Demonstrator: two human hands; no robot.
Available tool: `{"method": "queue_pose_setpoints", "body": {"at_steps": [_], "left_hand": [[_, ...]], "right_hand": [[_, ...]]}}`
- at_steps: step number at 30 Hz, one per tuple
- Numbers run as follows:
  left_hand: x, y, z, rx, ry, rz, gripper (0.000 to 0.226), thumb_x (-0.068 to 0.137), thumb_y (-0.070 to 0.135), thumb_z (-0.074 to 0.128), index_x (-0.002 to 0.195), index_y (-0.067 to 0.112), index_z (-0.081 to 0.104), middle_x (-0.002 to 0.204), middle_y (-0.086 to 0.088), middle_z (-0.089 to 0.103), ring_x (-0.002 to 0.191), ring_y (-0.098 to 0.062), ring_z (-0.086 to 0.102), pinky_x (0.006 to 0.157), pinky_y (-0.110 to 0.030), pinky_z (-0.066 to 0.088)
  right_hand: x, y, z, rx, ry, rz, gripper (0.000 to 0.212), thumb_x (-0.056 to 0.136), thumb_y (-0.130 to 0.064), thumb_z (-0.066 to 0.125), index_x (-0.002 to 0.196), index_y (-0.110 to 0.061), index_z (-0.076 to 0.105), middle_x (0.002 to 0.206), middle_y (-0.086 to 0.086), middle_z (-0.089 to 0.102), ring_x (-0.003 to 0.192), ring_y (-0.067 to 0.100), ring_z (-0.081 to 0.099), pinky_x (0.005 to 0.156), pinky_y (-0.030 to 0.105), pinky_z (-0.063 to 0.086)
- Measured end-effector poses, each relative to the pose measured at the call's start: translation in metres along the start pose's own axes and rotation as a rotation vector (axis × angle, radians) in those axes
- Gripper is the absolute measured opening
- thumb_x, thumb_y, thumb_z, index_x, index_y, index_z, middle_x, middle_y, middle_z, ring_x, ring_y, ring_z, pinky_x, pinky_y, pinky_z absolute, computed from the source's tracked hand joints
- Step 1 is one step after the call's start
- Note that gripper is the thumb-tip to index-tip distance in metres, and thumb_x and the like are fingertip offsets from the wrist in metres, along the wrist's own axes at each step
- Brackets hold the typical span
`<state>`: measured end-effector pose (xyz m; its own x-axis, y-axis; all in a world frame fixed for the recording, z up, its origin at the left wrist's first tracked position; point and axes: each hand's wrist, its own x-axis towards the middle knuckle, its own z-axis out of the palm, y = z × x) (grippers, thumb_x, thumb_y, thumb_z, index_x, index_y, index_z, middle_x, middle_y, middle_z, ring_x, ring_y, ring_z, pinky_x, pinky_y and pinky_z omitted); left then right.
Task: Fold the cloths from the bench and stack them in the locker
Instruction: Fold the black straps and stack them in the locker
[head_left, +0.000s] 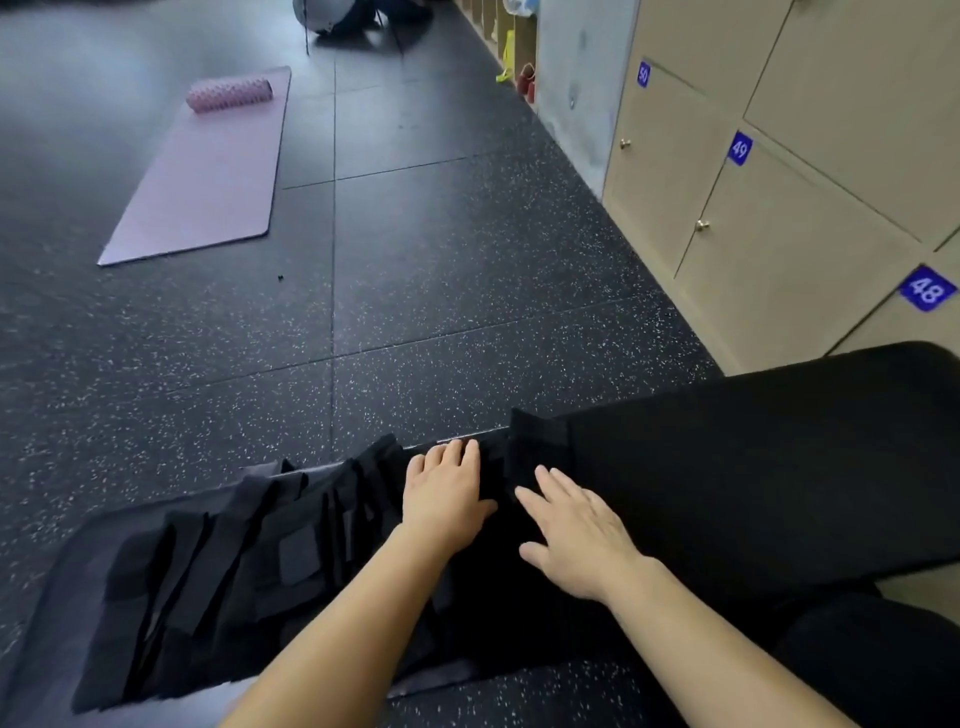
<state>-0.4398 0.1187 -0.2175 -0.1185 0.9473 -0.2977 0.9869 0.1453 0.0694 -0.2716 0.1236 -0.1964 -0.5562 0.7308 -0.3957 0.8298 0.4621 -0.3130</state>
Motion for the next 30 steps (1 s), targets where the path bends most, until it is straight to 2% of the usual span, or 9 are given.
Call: {"method": "queue_pose_setpoints", "body": {"at_steps": [8, 14, 17, 20, 22, 24, 26, 28, 30], "left_hand": [[-0.002, 0.023, 0.007, -0.06, -0.036, 0.05, 0.071, 0.094, 0.047, 0.053, 0.153, 0.028, 0.02, 0.159, 0.0, 0.02, 0.143, -0.027, 0.018, 0.112, -0.038, 0.025], [-0.007, 0.086, 0.015, -0.106, -0.015, 0.115, 0.068, 0.096, 0.048, 0.049, 0.153, 0.027, 0.018, 0.159, -0.004, 0.019, 0.143, -0.028, 0.016, 0.111, -0.038, 0.024], [-0.008, 0.119, 0.019, -0.117, 0.013, 0.153, 0.068, 0.096, 0.047, 0.049, 0.153, 0.026, 0.019, 0.158, -0.005, 0.022, 0.143, -0.028, 0.017, 0.11, -0.037, 0.025], [-0.008, 0.132, 0.018, -0.171, 0.038, 0.179, 0.077, 0.092, 0.053, 0.053, 0.154, 0.026, 0.016, 0.158, -0.003, 0.022, 0.144, -0.025, 0.018, 0.113, -0.036, 0.023], [-0.01, 0.127, 0.017, -0.321, 0.053, 0.108, 0.09, 0.085, 0.061, 0.058, 0.155, 0.023, 0.016, 0.16, -0.002, 0.02, 0.146, -0.024, 0.017, 0.116, -0.037, 0.02], [-0.009, 0.114, 0.019, -0.52, 0.062, -0.063, 0.093, 0.083, 0.063, 0.06, 0.154, 0.017, 0.021, 0.159, -0.004, 0.025, 0.146, -0.025, 0.021, 0.116, -0.038, 0.022], [-0.008, 0.104, 0.021, -0.563, 0.027, -0.193, 0.087, 0.084, 0.061, 0.061, 0.151, 0.015, 0.029, 0.154, -0.006, 0.035, 0.141, -0.026, 0.031, 0.111, -0.039, 0.029], [-0.006, 0.104, 0.023, -0.497, -0.016, -0.209, 0.079, 0.08, 0.062, 0.064, 0.144, 0.021, 0.042, 0.142, -0.003, 0.048, 0.133, -0.025, 0.042, 0.106, -0.04, 0.037], [-0.004, 0.109, 0.024, -0.559, -0.052, -0.204, 0.069, 0.072, 0.062, 0.071, 0.129, 0.025, 0.055, 0.123, 0.004, 0.062, 0.119, -0.021, 0.054, 0.1, -0.041, 0.044]], "right_hand": [[-0.008, 0.026, 0.006, -0.009, 0.028, 0.015, 0.056, 0.099, -0.034, 0.046, 0.15, -0.023, 0.025, 0.162, 0.006, 0.012, 0.15, 0.018, 0.004, 0.121, 0.033, 0.004], [-0.045, 0.067, -0.006, 0.12, 0.088, 0.159, 0.049, 0.099, -0.029, 0.047, 0.147, -0.027, 0.034, 0.159, -0.003, 0.023, 0.148, 0.012, 0.015, 0.119, 0.029, 0.01], [-0.064, 0.086, -0.014, 0.211, 0.116, 0.269, 0.042, 0.099, -0.025, 0.046, 0.141, -0.027, 0.043, 0.152, -0.007, 0.035, 0.141, 0.014, 0.031, 0.111, 0.029, 0.027], [-0.073, 0.102, -0.017, 0.345, 0.182, 0.387, 0.031, 0.098, -0.024, 0.047, 0.126, -0.028, 0.057, 0.135, -0.011, 0.052, 0.124, 0.012, 0.048, 0.098, 0.028, 0.04], [-0.076, 0.112, -0.017, 0.431, 0.296, 0.511, 0.026, 0.096, -0.024, 0.048, 0.116, -0.029, 0.063, 0.121, -0.012, 0.062, 0.11, 0.012, 0.056, 0.088, 0.029, 0.046], [-0.076, 0.122, -0.016, 0.502, 0.427, 0.628, 0.023, 0.094, -0.027, 0.051, 0.113, -0.028, 0.065, 0.112, -0.01, 0.067, 0.102, 0.013, 0.059, 0.083, 0.029, 0.048], [-0.073, 0.127, -0.013, 0.582, 0.488, 0.695, 0.029, 0.092, -0.034, 0.057, 0.119, -0.025, 0.063, 0.115, -0.009, 0.066, 0.107, 0.014, 0.058, 0.084, 0.03, 0.047], [-0.065, 0.125, -0.008, 0.631, 0.433, 0.724, 0.048, 0.089, -0.045, 0.06, 0.131, -0.022, 0.055, 0.124, -0.006, 0.06, 0.116, 0.017, 0.053, 0.09, 0.033, 0.045], [-0.055, 0.12, -0.003, 0.643, 0.372, 0.746, 0.065, 0.086, -0.052, 0.061, 0.14, -0.019, 0.046, 0.134, -0.002, 0.052, 0.123, 0.02, 0.048, 0.097, 0.037, 0.044]]}}
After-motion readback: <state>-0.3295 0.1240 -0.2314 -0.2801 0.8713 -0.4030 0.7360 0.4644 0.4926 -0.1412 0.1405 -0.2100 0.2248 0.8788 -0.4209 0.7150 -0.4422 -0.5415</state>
